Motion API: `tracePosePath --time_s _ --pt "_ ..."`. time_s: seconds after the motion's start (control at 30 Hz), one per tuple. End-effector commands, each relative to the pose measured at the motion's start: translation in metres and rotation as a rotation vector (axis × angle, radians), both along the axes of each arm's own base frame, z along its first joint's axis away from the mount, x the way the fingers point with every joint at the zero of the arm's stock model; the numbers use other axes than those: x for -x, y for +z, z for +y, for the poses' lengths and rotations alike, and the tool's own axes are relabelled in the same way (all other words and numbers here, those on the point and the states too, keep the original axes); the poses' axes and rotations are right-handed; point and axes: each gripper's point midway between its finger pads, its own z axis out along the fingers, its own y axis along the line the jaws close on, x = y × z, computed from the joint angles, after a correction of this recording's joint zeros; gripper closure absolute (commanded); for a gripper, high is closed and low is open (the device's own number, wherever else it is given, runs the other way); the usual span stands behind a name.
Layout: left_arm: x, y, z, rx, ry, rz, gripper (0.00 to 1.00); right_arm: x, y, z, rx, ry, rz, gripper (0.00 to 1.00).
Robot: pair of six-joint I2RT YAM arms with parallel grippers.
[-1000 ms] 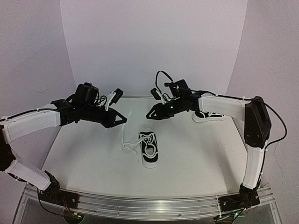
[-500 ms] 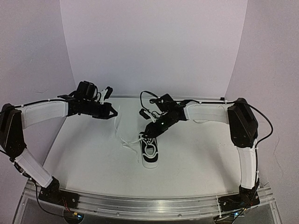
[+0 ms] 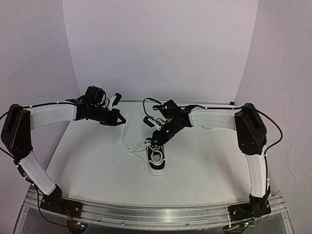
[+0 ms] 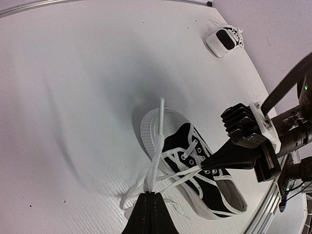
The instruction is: Tie the shoes
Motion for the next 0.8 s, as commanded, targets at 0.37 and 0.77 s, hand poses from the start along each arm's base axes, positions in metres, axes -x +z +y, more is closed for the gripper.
tracePosePath --time_s 0.37,0.77 --pt "-0.021 -0.01 -0.052 0.144 -0.228 0.028 1.0 -0.006 0.067 -0.004 -0.084 -0.027 -0.147 1.0" --pt "-0.025 -0.037 -0.106 0.184 -0.351 0.049 1.0 -0.002 0.06 -0.006 -0.083 -0.02 -0.146 1.0"
